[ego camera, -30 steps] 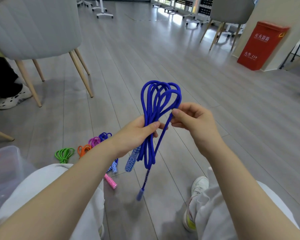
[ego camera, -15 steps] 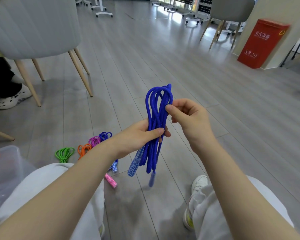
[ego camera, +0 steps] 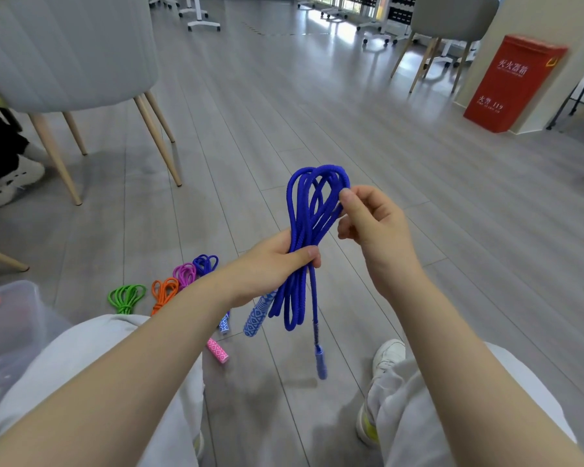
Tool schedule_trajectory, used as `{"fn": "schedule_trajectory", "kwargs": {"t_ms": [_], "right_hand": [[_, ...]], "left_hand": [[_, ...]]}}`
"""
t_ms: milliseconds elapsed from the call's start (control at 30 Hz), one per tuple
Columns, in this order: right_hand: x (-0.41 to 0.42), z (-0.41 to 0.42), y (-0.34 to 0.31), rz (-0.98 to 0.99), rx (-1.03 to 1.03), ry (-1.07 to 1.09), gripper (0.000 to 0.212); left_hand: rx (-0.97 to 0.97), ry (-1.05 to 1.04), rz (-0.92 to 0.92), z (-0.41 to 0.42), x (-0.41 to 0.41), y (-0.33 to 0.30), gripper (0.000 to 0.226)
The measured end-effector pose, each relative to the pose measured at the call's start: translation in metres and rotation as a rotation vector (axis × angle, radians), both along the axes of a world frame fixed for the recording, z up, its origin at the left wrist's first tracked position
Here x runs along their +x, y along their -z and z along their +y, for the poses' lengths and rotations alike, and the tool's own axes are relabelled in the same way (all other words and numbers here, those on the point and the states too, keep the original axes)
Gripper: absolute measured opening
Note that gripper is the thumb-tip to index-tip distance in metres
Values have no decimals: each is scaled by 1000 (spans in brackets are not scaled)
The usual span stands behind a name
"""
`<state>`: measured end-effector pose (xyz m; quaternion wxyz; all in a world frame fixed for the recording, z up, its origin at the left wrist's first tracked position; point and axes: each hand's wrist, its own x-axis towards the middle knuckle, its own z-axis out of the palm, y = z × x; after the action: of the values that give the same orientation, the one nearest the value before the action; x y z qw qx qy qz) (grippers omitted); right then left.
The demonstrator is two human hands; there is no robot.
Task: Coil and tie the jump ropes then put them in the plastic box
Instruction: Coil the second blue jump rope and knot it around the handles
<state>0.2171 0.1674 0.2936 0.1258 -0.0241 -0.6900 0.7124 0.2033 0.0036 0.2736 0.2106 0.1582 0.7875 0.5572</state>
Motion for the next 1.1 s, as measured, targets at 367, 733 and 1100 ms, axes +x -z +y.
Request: {"fn": "schedule_trajectory", "kwargs": {"t_ms": [367, 733, 1100], "right_hand": [[5, -7, 58, -576, 396, -471, 36], [13, -7, 57, -608, 711, -734, 12], [8, 15, 41, -107, 851, -265, 13]], "left_hand": [[313, 33, -71, -14, 1, -10, 20], [162, -320, 83, -43, -21, -12, 24], [-527, -419, 374, -58, -41, 9, 23]]}}
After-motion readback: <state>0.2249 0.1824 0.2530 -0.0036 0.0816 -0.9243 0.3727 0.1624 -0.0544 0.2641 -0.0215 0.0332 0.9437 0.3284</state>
